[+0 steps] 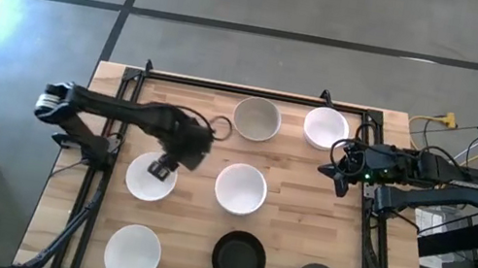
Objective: Nest bowls inside each other
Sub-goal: Stack the white bowl on the white bowl
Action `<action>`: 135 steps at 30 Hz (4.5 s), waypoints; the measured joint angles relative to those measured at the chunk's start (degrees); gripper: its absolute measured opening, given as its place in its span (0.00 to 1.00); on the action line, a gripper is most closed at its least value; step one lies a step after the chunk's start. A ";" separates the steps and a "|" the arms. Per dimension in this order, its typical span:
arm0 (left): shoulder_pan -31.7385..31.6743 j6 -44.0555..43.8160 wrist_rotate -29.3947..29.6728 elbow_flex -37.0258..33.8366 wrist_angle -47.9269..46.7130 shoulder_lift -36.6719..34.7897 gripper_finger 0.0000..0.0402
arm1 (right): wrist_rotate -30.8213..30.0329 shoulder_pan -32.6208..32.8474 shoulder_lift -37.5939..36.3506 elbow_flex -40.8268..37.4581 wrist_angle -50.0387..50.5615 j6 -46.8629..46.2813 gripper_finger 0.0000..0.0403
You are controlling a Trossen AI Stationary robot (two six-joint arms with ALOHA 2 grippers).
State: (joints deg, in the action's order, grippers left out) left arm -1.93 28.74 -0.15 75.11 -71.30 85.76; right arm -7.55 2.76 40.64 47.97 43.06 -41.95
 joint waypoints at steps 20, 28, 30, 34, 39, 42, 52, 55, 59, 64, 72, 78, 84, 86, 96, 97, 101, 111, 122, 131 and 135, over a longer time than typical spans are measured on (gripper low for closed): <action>-6.58 -9.41 4.93 -25.70 13.71 -11.72 0.38 | -0.02 0.00 0.00 -0.33 -0.03 0.59 0.02; -7.83 -9.74 -0.06 -26.09 17.32 -9.05 0.38 | -0.01 -0.01 0.00 -0.33 -0.03 0.59 0.02; -7.83 -9.80 -0.22 -26.12 17.14 -7.66 0.38 | -0.01 0.00 0.00 -0.33 -0.03 0.57 0.02; -7.83 -9.96 -1.20 -26.12 17.17 -4.79 0.37 | -0.02 -0.02 0.00 -0.33 -0.02 0.57 0.02; -7.83 -9.97 -1.59 -25.51 16.80 -2.95 0.24 | 0.00 -0.02 0.00 -0.33 -0.01 0.57 0.02; -7.83 -10.09 -1.82 -24.57 16.40 -3.44 0.08 | -0.01 0.00 0.00 -0.33 -0.01 0.57 0.02; -7.83 -11.87 -2.89 -6.88 4.73 -3.29 0.00 | 0.00 -0.02 0.01 -0.33 -0.01 0.38 0.02; -7.96 -11.95 -2.88 -1.75 3.84 -2.88 0.00 | 0.00 -0.02 0.01 -0.33 -0.01 0.05 0.02; -8.70 -17.30 -3.11 0.07 3.68 -1.71 0.00 | 0.00 -0.02 0.02 -0.33 -0.03 -0.04 0.02; -10.20 -28.31 -7.37 -2.85 4.13 1.28 0.00 | 0.00 0.00 0.02 -0.33 -0.03 -0.95 0.02; -10.34 -32.44 -17.97 -7.84 9.60 5.32 0.22 | 0.03 0.00 0.02 -0.33 -0.03 -1.18 0.02; -10.34 -32.97 -18.14 -8.69 10.42 7.85 0.39 | 0.26 0.00 0.00 -0.33 -0.03 -1.38 0.02; -10.34 -32.97 -18.26 -8.76 13.15 10.85 0.45 | 0.26 0.01 0.02 -0.33 0.05 -1.14 0.02; -10.34 -32.97 -18.90 -8.76 13.18 12.06 0.44 | 0.27 0.00 0.00 -0.33 0.08 -1.11 0.02; -10.42 -31.29 -19.09 -8.77 12.06 15.27 0.03 | 0.26 0.00 0.00 -0.33 0.16 -1.09 0.02; -10.50 -30.90 -19.09 -8.76 11.35 14.92 0.03 | 0.26 0.00 0.02 -0.33 0.17 -1.07 0.02; -11.18 -28.97 -18.86 -7.36 5.15 11.78 0.00 | 0.20 0.00 0.02 -0.33 0.23 -1.07 0.02; -12.22 -32.44 -18.29 4.96 -0.16 2.52 0.00 | -3.01 -0.02 0.34 -0.33 -0.16 -2.45 0.02; -12.24 -35.88 -18.31 35.65 -3.42 21.38 0.00 | -3.15 -0.04 0.76 -0.33 -0.25 -4.57 0.02; -11.90 -31.56 -17.94 52.57 -14.25 38.68 0.00 | -3.10 0.00 0.70 -0.33 -0.21 -7.78 0.02; -11.04 -31.33 -17.91 53.33 -14.12 41.12 0.00 | -3.02 0.00 0.70 -0.33 -0.19 -8.66 0.02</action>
State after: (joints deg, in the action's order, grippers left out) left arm -12.97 -2.59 -18.06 128.44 -85.42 126.87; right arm -10.57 2.76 41.34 47.64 42.87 -50.61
